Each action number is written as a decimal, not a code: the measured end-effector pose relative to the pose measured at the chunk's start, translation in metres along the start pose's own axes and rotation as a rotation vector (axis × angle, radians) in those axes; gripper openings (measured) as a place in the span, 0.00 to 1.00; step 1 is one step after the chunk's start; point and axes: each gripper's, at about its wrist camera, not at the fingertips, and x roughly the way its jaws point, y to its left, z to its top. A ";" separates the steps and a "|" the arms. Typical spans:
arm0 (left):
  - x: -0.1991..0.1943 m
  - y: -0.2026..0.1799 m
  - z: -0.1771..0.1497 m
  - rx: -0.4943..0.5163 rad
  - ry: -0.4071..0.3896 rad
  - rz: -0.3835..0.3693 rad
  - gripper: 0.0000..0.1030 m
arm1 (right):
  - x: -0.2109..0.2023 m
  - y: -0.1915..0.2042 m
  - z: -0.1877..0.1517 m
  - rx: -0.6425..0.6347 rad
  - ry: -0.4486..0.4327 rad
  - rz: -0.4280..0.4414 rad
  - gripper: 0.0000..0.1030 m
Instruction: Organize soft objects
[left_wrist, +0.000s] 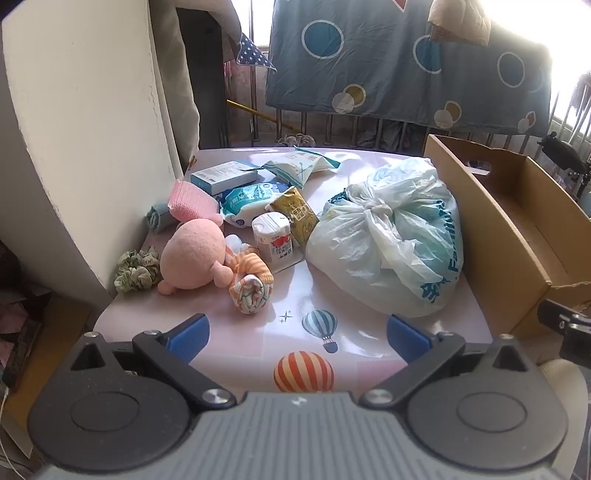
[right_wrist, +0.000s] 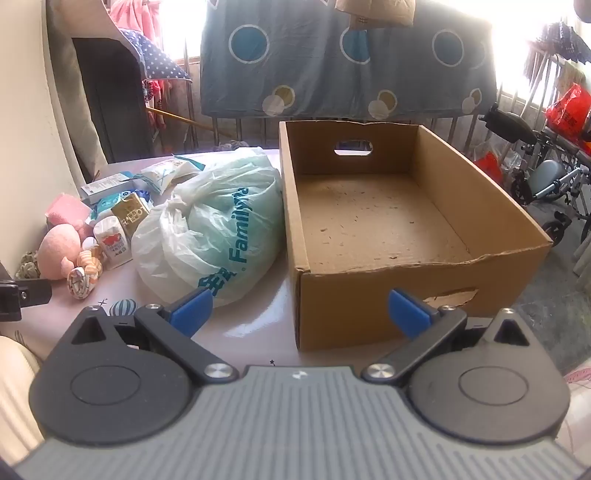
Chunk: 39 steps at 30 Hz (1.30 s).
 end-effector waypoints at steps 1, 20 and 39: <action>0.000 0.000 0.000 0.001 0.001 0.000 1.00 | 0.000 -0.001 0.000 0.003 0.002 0.002 0.99; 0.003 -0.007 -0.004 -0.003 0.016 -0.012 0.99 | -0.001 0.003 0.006 0.019 0.001 0.025 0.99; 0.004 -0.008 -0.003 -0.002 0.019 -0.015 0.99 | 0.000 0.002 0.006 0.032 0.003 0.022 0.99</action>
